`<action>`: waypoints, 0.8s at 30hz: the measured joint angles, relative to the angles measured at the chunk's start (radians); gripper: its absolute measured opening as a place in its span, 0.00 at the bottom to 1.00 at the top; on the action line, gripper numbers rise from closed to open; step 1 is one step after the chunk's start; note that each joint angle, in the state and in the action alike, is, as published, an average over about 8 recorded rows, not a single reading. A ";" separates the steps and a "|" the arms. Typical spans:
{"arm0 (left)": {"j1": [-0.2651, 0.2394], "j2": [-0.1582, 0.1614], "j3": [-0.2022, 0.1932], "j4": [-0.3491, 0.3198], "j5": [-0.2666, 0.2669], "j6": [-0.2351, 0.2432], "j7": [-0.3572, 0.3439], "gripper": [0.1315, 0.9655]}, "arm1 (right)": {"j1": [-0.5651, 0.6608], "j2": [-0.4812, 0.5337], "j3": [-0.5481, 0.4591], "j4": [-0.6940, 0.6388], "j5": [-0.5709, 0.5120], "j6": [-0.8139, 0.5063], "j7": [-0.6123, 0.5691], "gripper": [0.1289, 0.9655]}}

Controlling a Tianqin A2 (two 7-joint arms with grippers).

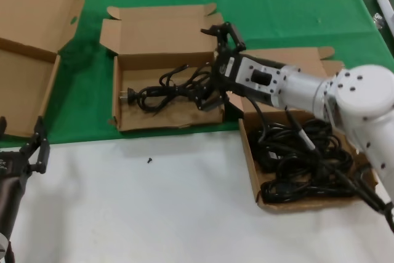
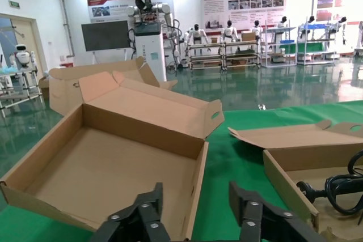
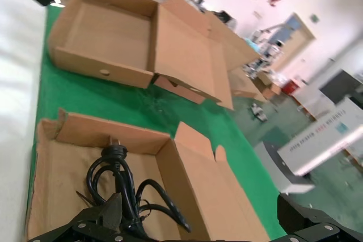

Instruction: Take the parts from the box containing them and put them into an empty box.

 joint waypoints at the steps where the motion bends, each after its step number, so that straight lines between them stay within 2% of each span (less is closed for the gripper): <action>1: 0.000 0.000 0.000 0.000 0.000 0.000 0.000 0.25 | -0.015 0.001 0.006 0.013 0.005 0.012 0.009 1.00; 6: 0.000 0.000 0.000 0.000 0.000 0.000 0.000 0.38 | -0.091 0.004 0.033 0.074 0.028 0.071 0.053 1.00; 7: 0.000 0.000 0.000 0.000 0.000 0.000 0.000 0.38 | -0.106 0.004 0.038 0.087 0.032 0.083 0.062 1.00; 15: 0.000 0.000 0.000 0.000 0.000 0.000 0.000 0.65 | -0.227 0.009 0.082 0.185 0.069 0.178 0.133 1.00; 16: 0.000 0.000 0.000 0.000 0.000 0.000 0.000 0.65 | -0.242 0.010 0.088 0.198 0.073 0.190 0.142 1.00; 24: 0.000 0.000 0.000 0.000 0.000 0.000 0.000 0.85 | -0.363 0.015 0.131 0.296 0.110 0.286 0.214 1.00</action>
